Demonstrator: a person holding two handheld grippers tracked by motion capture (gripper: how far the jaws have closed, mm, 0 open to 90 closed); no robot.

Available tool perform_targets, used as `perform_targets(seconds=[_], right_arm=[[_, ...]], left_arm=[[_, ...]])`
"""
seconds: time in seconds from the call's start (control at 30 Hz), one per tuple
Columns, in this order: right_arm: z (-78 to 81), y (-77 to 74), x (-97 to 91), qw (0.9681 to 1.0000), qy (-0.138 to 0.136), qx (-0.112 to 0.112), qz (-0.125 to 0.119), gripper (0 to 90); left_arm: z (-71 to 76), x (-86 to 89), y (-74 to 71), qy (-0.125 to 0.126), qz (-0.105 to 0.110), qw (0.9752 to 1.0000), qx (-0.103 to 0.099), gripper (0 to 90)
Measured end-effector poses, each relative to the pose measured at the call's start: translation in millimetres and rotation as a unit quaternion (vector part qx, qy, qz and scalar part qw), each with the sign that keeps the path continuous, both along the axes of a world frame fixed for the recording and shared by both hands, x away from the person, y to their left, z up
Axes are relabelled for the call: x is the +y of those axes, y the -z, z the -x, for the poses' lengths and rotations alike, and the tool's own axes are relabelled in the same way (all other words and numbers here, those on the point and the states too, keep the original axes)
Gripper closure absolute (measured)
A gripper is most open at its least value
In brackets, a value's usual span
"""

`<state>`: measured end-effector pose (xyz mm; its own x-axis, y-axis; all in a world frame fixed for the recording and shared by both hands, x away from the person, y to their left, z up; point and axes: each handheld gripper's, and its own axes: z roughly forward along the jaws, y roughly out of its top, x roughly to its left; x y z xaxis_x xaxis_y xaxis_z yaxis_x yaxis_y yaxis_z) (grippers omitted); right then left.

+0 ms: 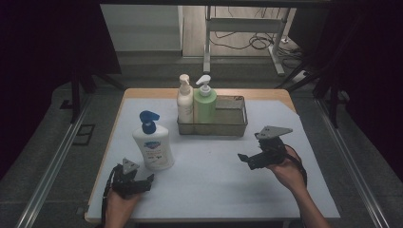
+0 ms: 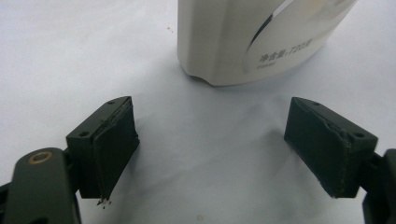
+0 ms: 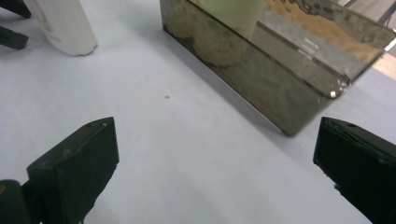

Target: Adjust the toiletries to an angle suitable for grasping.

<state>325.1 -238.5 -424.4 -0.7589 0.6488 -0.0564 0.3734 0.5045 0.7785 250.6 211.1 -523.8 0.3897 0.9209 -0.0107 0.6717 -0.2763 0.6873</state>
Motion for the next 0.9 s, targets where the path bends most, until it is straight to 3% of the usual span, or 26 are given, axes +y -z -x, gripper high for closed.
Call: perform_targets(seconds=[0.4, 0.8, 0.9], right_arm=[[21.1, 39.5, -23.1, 0.9994, 0.027, 0.023, 0.002, 0.2], [27.9, 76.9, -30.2, 0.9979, 0.041, 0.049, 0.01, 0.6], [28.4, 85.8, -31.3, 0.9973, 0.045, 0.055, 0.02, 0.6]], left_arm=[[-0.2, -0.4, -0.2, -0.003, 0.004, 1.0, 0.002, 16.5], [1.0, 0.0, -3.5, 0.001, -0.01, 0.9999, -0.006, 18.5], [1.4, 2.9, -6.2, -0.002, -0.004, 0.9999, -0.009, 19.5]])
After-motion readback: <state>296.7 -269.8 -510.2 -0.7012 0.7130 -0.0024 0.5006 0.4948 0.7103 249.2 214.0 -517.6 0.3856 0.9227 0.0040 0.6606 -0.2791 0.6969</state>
